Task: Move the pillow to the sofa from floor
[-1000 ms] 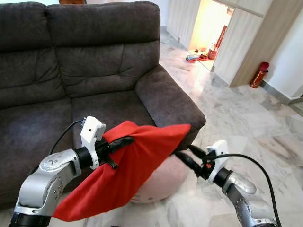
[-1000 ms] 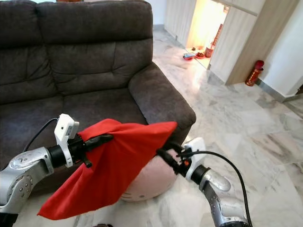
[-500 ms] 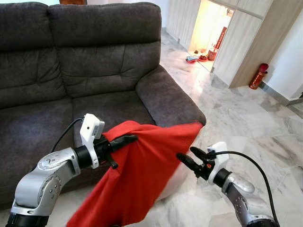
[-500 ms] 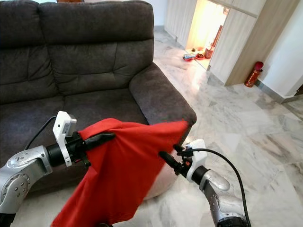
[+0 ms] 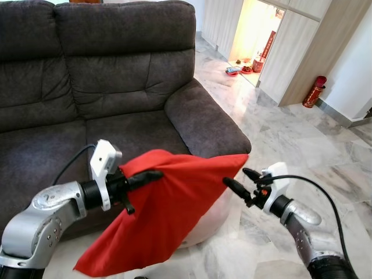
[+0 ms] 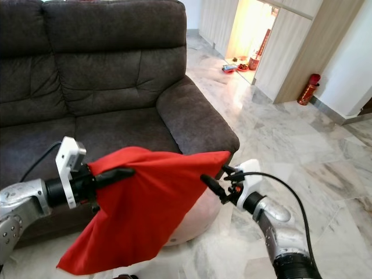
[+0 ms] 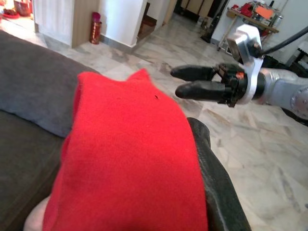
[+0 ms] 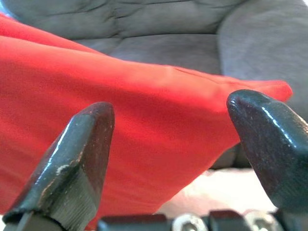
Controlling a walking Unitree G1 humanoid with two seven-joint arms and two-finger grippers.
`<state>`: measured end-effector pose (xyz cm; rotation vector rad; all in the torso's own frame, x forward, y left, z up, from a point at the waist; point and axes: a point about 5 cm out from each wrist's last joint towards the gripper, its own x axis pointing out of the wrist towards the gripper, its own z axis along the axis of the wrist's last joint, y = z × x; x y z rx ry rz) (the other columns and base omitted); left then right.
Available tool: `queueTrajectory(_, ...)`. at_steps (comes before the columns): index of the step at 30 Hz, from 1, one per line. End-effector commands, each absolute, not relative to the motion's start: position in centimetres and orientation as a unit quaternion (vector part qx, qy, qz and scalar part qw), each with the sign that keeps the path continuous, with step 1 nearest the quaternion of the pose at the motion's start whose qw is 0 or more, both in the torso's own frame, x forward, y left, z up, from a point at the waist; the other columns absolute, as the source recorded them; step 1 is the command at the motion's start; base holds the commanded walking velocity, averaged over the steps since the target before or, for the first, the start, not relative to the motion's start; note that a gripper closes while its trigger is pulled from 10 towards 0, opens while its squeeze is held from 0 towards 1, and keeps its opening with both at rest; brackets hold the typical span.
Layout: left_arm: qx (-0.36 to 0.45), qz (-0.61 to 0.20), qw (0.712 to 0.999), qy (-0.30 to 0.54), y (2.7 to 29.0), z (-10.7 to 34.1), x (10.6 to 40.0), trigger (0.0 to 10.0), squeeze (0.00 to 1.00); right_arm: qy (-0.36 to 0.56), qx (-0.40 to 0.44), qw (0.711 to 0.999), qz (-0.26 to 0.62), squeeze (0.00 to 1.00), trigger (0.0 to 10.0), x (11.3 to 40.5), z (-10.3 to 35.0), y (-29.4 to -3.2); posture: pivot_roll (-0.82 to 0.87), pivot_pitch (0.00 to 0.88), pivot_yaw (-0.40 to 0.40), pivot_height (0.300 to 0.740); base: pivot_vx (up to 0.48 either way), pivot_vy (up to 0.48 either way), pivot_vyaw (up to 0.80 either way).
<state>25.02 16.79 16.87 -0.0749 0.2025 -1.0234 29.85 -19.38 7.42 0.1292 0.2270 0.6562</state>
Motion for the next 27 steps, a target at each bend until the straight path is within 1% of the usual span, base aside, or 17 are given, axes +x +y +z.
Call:
queueTrajectory(1,-0.013,-0.530,0.847,0.027,15.5,19.6,24.5,10.0,0.00,0.098,0.039,0.931,0.350,0.00,10.0,30.1,8.5,-19.7,0.08,0.000,-0.111,0.740,0.000,0.000,0.00)
queueTrajectory(3,-0.013,-0.533,0.846,0.027,15.4,19.6,24.5,10.0,0.00,0.105,0.031,0.917,0.384,0.00,10.0,29.8,8.6,-19.5,0.08,0.000,-0.112,0.740,0.000,0.000,0.00)
queueTrajectory(6,-0.008,-0.537,0.843,0.030,15.4,19.6,24.4,10.0,0.00,0.123,0.011,0.914,0.388,0.00,10.0,29.9,8.2,-19.6,0.08,0.000,-0.112,0.740,0.000,0.000,0.00)
queueTrajectory(7,-0.005,-0.540,0.841,0.033,15.3,19.6,24.4,10.0,0.00,0.133,0.001,0.910,0.394,0.66,10.0,29.9,7.9,-19.6,0.08,0.000,-0.112,0.740,0.000,0.000,0.00)
queueTrajectory(8,0.000,-0.543,0.839,0.035,15.2,19.5,24.3,10.0,0.00,0.140,-0.008,0.904,0.404,1.00,10.0,29.8,7.6,-19.5,0.08,0.000,-0.112,0.740,0.000,0.000,0.00)
queueTrajectory(11,0.006,-0.548,0.836,0.040,15.1,19.3,24.3,10.0,0.00,0.151,-0.035,0.891,0.426,1.00,10.0,29.6,7.1,-19.2,0.08,0.000,-0.112,0.740,0.000,0.000,0.00)
queueTrajectory(12,0.011,-0.554,0.831,0.045,15.0,19.2,24.2,10.0,0.00,0.164,-0.060,0.880,0.441,1.00,10.0,29.5,6.8,-18.8,0.08,0.000,-0.112,0.740,0.000,0.000,0.00)
queueTrajectory(14,0.016,-0.558,0.829,0.047,14.9,19.1,24.1,10.0,0.00,0.173,-0.079,0.873,0.450,1.00,10.0,29.5,6.5,-18.7,0.08,0.000,-0.114,0.740,0.000,0.000,0.00)
queueTrajectory(15,0.019,-0.560,0.827,0.049,14.9,19.1,24.0,10.0,0.00,0.181,-0.081,0.865,0.462,1.00,10.0,29.4,6.4,-18.7,0.08,0.000,-0.114,0.740,0.000,0.000,0.00)
queueTrajectory(16,0.019,-0.560,0.827,0.049,14.9,19.1,24.0,10.0,0.00,0.181,-0.081,0.865,0.462,1.00,10.0,29.4,6.4,-18.7,0.08,0.000,-0.114,0.740,0.000,0.000,0.00)
queueTrajectory(17,0.034,-0.559,0.827,0.058,15.1,18.9,24.0,10.0,0.00,0.185,-0.087,0.853,0.480,1.00,10.0,29.2,6.4,-18.6,0.08,0.000,-0.114,0.740,0.000,0.000,0.00)
queueTrajectory(18,0.041,-0.559,0.826,0.062,15.2,18.8,24.0,10.0,0.00,0.187,-0.088,0.849,0.487,1.00,10.0,29.2,6.5,-18.6,0.08,0.000,-0.114,0.740,0.000,0.000,0.00)
queueTrajectory(19,0.046,-0.562,0.823,0.069,15.4,18.7,24.0,10.0,0.00,0.187,-0.095,0.845,0.492,0.93,10.0,29.2,6.6,-18.6,0.09,0.000,-0.116,0.740,0.000,0.000,0.00)
queueTrajectory(20,0.049,-0.564,0.821,0.074,15.4,18.6,23.9,10.0,0.00,0.186,-0.099,0.843,0.495,0.93,10.0,29.2,6.6,-18.7,0.09,0.000,-0.116,0.740,0.000,0.000,0.00)
queueTrajectory(21,0.062,-0.572,0.814,0.087,15.6,18.2,23.7,10.0,0.00,0.182,-0.115,0.843,0.493,0.00,10.0,29.5,6.9,-18.9,0.09,0.000,-0.117,0.740,0.000,0.000,0.00)
queueTrajectory(23,0.071,-0.579,0.806,0.100,15.7,17.8,23.3,10.0,0.00,0.177,-0.124,0.845,0.489,0.00,10.0,29.9,7.4,-19.2,0.09,0.000,-0.118,0.740,0.000,0.000,0.00)
queueTrajectory(27,0.085,-0.587,0.796,0.119,15.7,17.2,23.0,10.0,0.00,0.183,-0.152,0.828,0.508,0.00,10.0,30.0,7.8,-19.7,0.09,0.000,-0.119,0.740,0.000,0.000,0.00)
